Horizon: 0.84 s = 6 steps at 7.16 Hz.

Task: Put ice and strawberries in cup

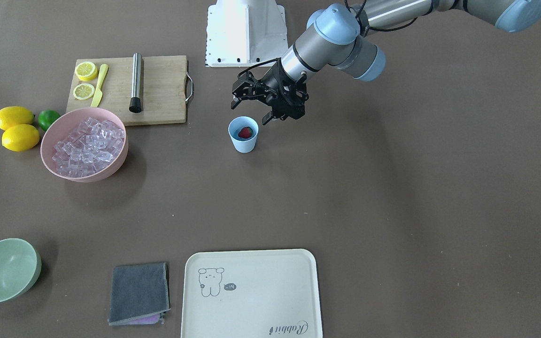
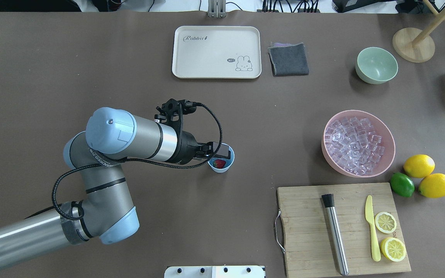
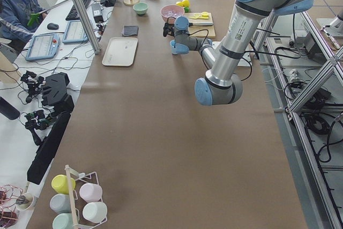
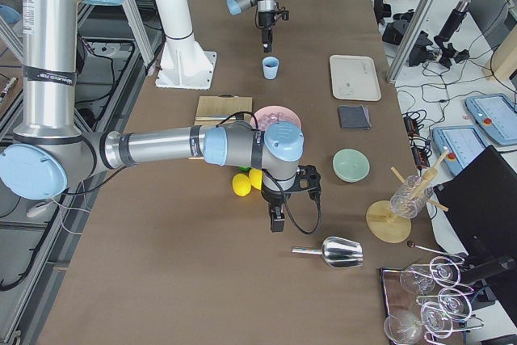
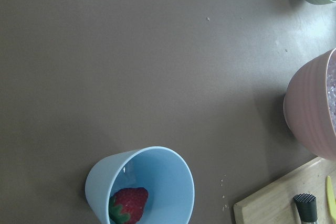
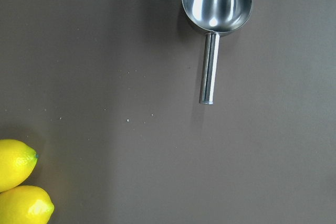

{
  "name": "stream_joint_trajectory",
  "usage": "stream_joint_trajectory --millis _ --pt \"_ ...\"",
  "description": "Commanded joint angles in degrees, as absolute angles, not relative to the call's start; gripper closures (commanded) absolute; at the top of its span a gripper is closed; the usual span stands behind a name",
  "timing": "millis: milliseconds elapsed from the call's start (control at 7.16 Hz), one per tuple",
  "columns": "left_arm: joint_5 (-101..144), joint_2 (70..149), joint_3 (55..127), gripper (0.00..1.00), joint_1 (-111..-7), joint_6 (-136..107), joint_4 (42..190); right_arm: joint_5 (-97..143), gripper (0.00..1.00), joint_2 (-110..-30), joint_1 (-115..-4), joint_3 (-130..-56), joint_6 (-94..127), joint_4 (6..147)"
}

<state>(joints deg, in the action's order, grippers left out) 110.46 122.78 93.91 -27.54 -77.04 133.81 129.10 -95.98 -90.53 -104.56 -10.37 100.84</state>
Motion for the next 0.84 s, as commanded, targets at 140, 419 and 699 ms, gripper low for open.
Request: stream_joint_trajectory --millis 140,419,699 --pt "118.16 115.96 94.04 0.02 -34.50 -72.64 133.24 128.94 0.00 -96.06 -90.44 -104.41 -10.37 100.81" --pt "128.02 105.78 94.22 0.02 -45.99 -59.32 133.42 128.85 0.00 -96.06 -90.44 -104.41 -10.37 100.81" --pt "136.18 94.53 93.26 0.02 -59.52 -37.45 132.20 128.85 0.00 -96.06 -90.44 -104.24 -10.28 100.81"
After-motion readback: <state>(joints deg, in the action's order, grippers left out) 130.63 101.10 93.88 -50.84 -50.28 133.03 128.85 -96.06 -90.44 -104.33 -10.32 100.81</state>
